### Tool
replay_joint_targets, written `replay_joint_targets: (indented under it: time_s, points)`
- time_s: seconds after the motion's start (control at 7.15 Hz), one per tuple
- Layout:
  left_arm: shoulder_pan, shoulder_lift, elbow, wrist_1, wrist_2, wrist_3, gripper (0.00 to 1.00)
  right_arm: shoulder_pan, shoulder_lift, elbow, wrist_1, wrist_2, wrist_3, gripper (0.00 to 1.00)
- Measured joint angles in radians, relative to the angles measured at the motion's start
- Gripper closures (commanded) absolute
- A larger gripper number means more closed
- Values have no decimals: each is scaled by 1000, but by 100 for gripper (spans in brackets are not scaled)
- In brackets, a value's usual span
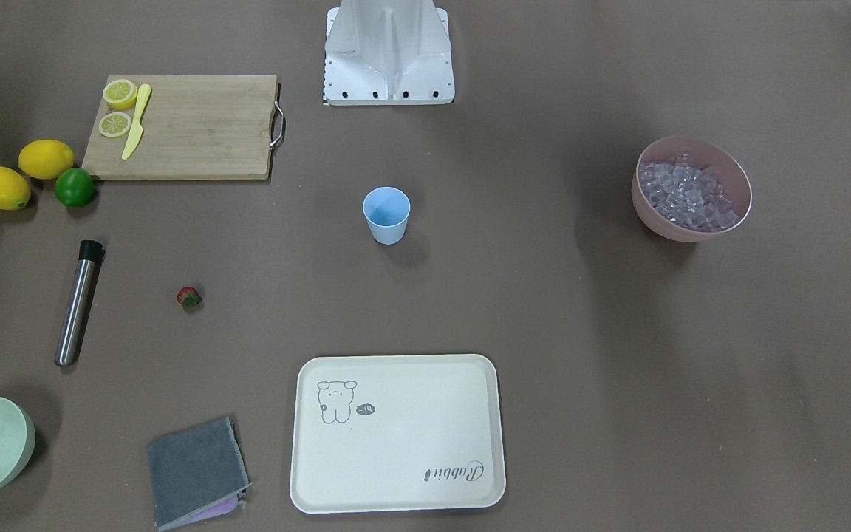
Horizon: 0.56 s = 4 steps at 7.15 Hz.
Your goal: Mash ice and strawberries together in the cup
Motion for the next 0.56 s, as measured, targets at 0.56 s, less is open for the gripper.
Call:
replay_joint_targets:
  time_s: [0.56]
  points:
    - [2,29,-33,-27,3,-3,2,0,-3,2,1,1,0,0]
